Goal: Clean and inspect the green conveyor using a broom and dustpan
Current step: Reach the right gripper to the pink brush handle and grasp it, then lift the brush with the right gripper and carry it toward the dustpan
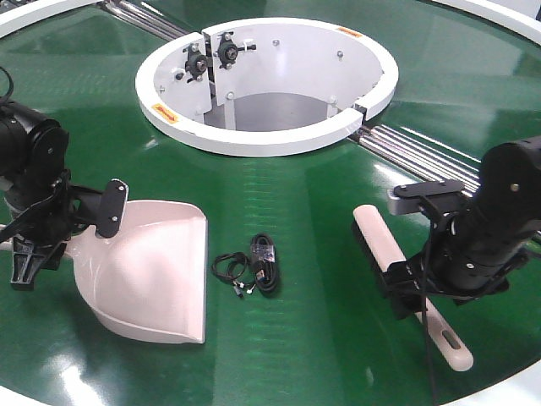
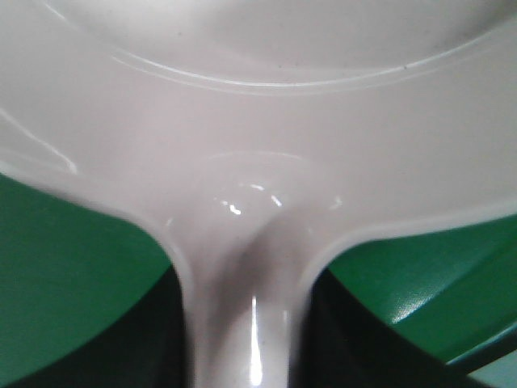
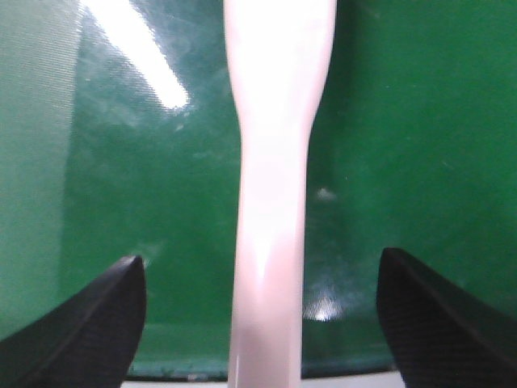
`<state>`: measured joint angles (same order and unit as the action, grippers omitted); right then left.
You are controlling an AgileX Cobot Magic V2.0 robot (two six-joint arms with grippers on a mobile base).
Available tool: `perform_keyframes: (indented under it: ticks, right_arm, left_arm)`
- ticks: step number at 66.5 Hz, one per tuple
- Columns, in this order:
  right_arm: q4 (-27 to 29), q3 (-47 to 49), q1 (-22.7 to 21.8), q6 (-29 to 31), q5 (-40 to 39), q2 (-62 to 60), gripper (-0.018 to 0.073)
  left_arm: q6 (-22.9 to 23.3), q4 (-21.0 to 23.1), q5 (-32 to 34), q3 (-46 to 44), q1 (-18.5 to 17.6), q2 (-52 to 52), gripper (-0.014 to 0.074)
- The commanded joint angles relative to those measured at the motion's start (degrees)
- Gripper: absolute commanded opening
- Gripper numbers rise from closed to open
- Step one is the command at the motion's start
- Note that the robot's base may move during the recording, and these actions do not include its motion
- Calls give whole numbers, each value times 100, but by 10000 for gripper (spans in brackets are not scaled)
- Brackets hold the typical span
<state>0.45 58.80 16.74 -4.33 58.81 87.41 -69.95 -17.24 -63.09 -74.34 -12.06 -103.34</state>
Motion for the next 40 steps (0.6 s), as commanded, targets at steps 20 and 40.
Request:
perform_keyframes:
  ticks: [20, 40]
  right_arm:
    - [-45, 568, 13, -15, 156, 656, 554]
    - [-45, 568, 13, -27, 134, 1058, 553]
  left_arm:
    - [-137, 55, -108, -147, -70, 211, -6]
    - [-137, 55, -108, -147, -70, 211, -6]
